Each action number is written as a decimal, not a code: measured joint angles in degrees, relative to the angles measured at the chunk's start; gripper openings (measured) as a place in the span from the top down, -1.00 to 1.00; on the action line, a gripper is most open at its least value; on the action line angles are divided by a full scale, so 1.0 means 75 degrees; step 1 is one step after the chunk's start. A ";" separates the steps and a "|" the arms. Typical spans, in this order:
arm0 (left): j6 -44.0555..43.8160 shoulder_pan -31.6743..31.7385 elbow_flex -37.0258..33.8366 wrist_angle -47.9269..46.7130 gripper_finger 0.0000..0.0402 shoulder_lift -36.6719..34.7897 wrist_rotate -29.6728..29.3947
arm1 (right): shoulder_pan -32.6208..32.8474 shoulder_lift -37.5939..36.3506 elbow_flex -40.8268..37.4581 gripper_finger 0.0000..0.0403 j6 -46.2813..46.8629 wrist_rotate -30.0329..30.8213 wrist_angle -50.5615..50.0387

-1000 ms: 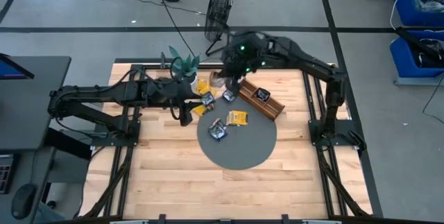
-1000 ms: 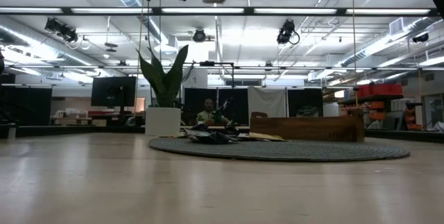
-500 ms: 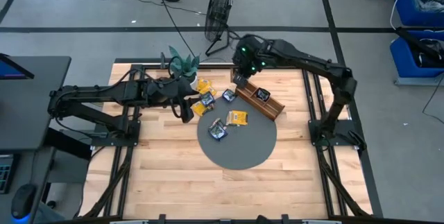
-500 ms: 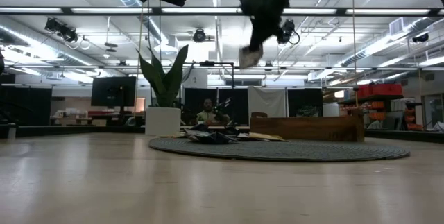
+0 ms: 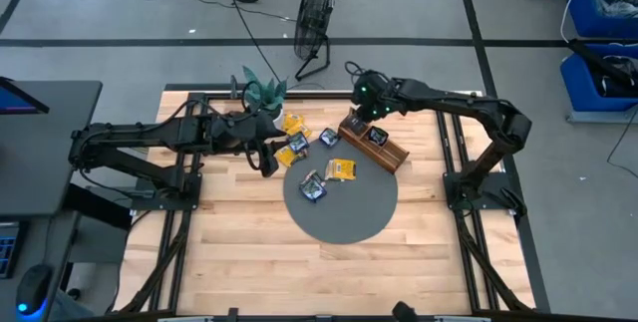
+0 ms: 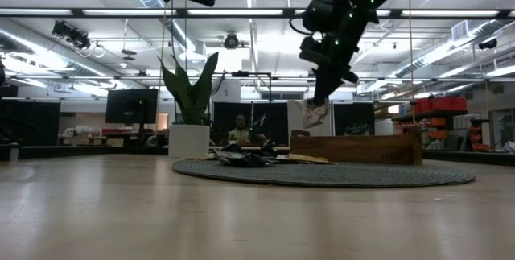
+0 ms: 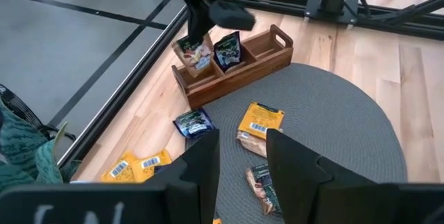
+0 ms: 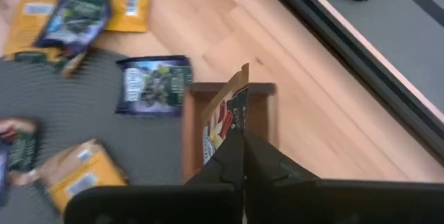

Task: Pick & Place Tea
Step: Put the brown tea bag into the left section of the wooden organizer

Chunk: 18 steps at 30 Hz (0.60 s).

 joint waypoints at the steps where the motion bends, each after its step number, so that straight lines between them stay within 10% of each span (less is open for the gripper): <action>1: -0.0014 0.0000 0.0000 0.0003 0.39 0.0000 -0.0001 | -0.0051 0.0000 -0.0130 1.00 0.0077 0.0000 0.0200; 18: -0.0179 0.0015 0.0000 0.0394 0.39 0.0003 -0.0006 | -0.0249 0.0003 -0.1315 1.00 0.0907 0.0146 0.1959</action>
